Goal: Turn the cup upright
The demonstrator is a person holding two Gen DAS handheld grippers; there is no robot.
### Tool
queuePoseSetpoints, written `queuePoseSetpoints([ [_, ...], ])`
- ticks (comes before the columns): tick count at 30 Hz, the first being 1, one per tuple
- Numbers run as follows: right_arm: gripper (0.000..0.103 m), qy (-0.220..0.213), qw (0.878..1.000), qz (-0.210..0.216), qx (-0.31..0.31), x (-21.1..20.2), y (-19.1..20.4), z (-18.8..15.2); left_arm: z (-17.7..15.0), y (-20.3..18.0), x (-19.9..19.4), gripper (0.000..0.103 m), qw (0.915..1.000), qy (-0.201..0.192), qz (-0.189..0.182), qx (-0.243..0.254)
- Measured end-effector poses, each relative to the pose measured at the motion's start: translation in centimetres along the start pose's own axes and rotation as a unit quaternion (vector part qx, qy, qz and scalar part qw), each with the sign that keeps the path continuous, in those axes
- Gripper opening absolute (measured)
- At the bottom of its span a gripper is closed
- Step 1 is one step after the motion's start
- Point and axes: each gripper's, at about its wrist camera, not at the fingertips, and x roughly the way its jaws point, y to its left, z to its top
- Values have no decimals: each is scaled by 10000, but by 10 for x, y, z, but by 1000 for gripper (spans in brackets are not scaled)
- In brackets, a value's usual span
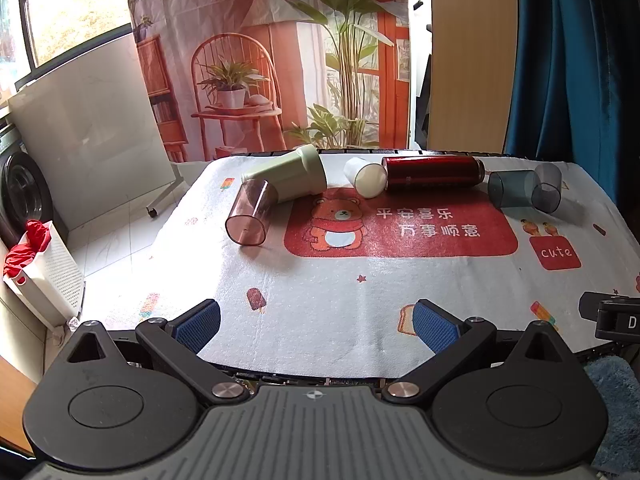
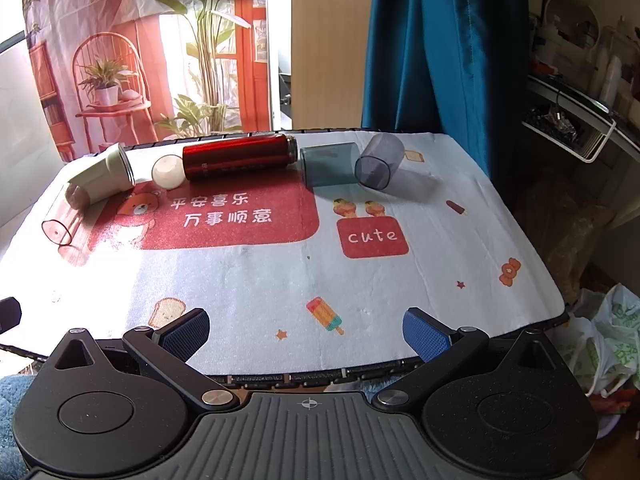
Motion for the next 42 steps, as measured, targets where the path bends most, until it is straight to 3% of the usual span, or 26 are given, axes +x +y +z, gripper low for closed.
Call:
queuePoseSetpoints([
  [42,103,39,10000,9,11,3,0,-1,-3,-3,-1,103,10000,52,22,0],
])
